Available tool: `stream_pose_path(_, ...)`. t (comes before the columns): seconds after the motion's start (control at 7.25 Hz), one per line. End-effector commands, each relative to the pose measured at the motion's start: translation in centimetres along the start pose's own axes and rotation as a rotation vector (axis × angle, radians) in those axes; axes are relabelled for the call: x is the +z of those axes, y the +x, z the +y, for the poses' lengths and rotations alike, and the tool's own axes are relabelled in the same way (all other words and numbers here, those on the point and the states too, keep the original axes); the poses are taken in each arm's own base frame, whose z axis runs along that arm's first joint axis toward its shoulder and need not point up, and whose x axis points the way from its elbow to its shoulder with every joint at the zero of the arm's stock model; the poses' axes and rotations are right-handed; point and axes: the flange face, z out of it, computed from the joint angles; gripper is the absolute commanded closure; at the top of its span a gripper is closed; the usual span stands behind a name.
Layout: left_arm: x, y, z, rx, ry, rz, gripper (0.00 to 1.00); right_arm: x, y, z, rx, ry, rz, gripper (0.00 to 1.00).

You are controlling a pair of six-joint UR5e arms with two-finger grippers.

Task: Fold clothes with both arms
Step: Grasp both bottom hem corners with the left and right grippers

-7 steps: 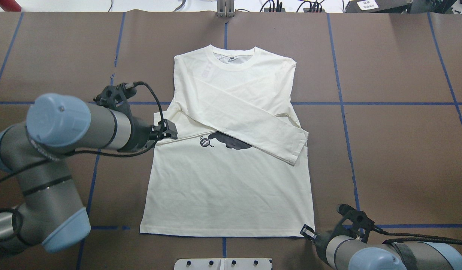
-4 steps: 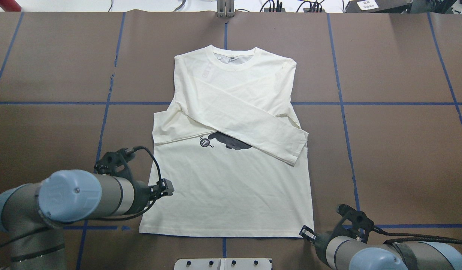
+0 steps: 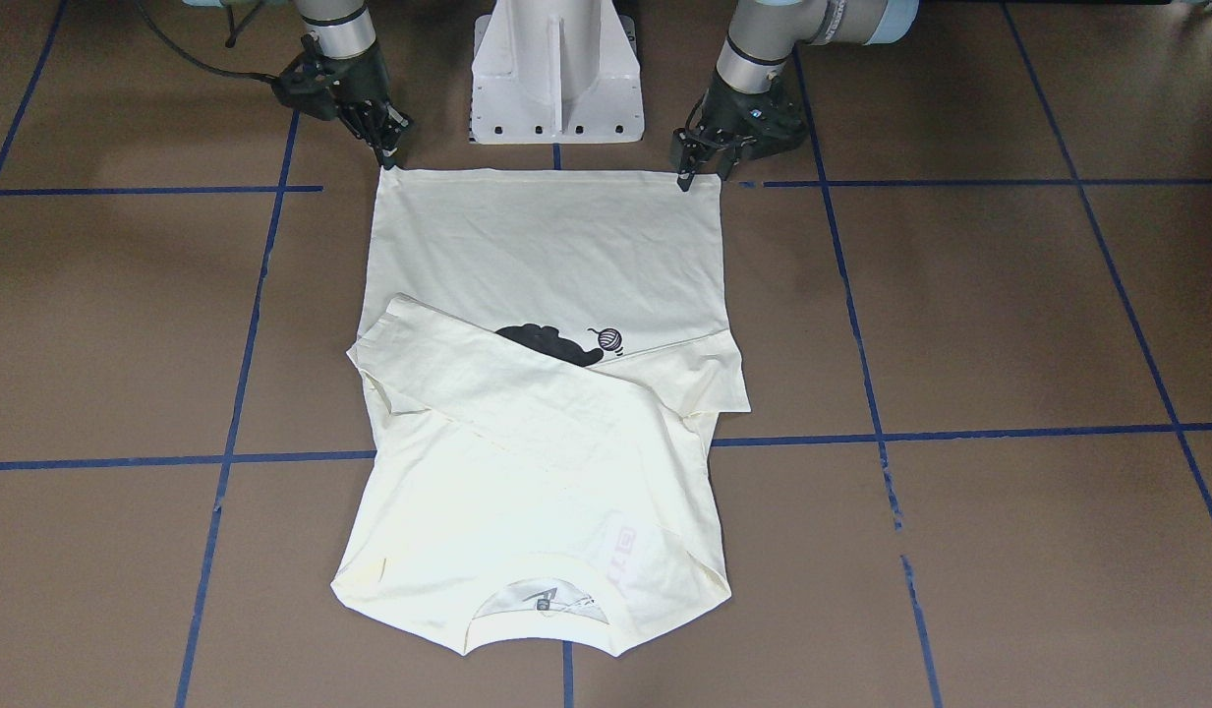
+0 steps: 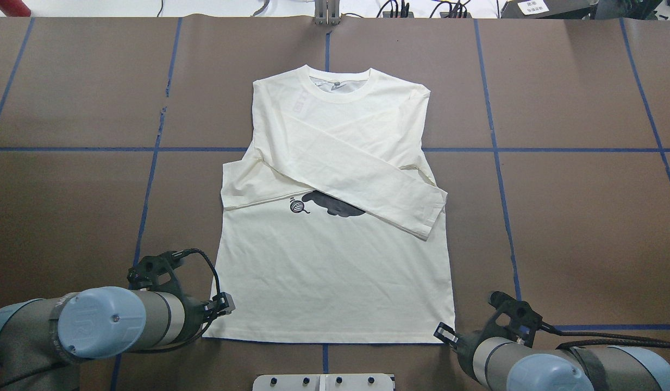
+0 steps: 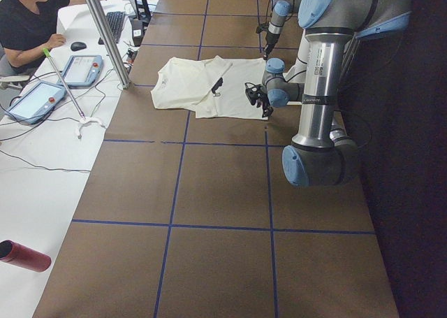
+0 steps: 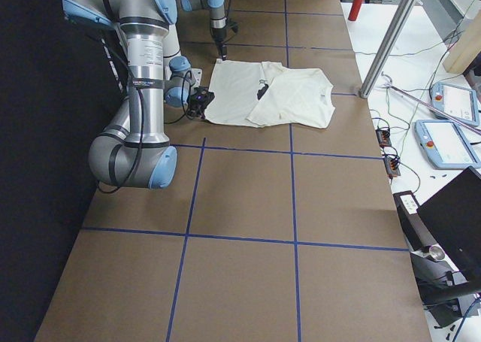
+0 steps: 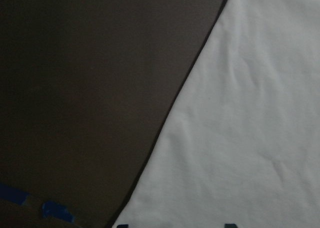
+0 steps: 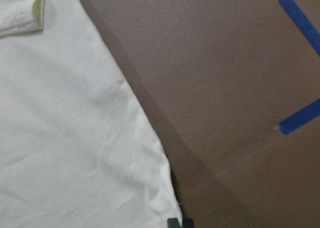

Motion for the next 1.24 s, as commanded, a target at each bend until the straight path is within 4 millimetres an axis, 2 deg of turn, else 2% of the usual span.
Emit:
stream_pose_path(0.0, 0.9, -0.7, 0.2, 0.004, 0.001, -0.023, 0.32, -0.1, -0.1, -0.1, -0.002, 0.000, -0.002, 1.00)
stream_pose_path(0.28, 1.3, -0.8, 0.6, 0.008, -0.008, -0.030, 0.37, 0.0, -0.1, 0.0, -0.003, 0.000, -0.003, 1.00)
stream_pose_path(0.55, 1.6, -1.0, 1.1, 0.014, -0.013, -0.039, 0.48, -0.3, -0.4, 0.0, 0.001, -0.002, -0.010, 1.00)
stream_pose_path(0.83, 1.8, -1.2, 1.5, 0.020, -0.020, -0.043, 0.50, -0.3, -0.4, 0.0, 0.002, 0.000, -0.011, 1.00)
stream_pose_path(1.1, 1.8, -1.2, 1.7, 0.020, -0.021, -0.043, 0.56, -0.3, -0.4, 0.0, 0.002, 0.000, -0.011, 1.00)
